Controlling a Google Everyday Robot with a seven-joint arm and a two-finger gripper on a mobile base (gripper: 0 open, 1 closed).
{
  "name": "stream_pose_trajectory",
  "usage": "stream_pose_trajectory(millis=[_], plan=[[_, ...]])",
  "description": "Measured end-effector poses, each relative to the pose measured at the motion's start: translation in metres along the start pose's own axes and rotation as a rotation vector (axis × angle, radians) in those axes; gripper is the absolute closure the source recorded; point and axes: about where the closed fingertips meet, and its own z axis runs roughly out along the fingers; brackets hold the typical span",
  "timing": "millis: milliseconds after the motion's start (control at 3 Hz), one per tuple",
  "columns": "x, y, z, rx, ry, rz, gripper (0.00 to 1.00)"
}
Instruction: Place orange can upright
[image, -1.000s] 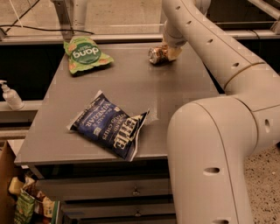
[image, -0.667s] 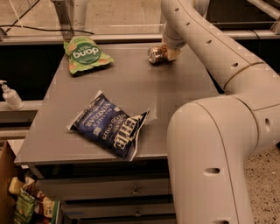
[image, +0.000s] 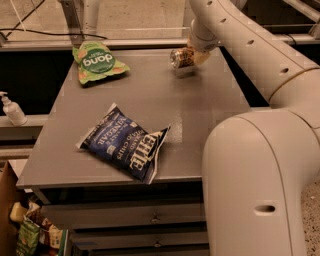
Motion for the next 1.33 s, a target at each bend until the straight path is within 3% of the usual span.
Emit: stream_pose_trajectory(millis=[333, 667, 1333], plan=[[0.0, -0.001, -0.041, 0.056, -0.028, -0.014, 1.0], [-0.004, 0.01, -0.086, 0.122, -0.071, -0.076, 1.0], [-0.006, 0.014, -0.087, 0.117, -0.074, -0.087, 1.0]])
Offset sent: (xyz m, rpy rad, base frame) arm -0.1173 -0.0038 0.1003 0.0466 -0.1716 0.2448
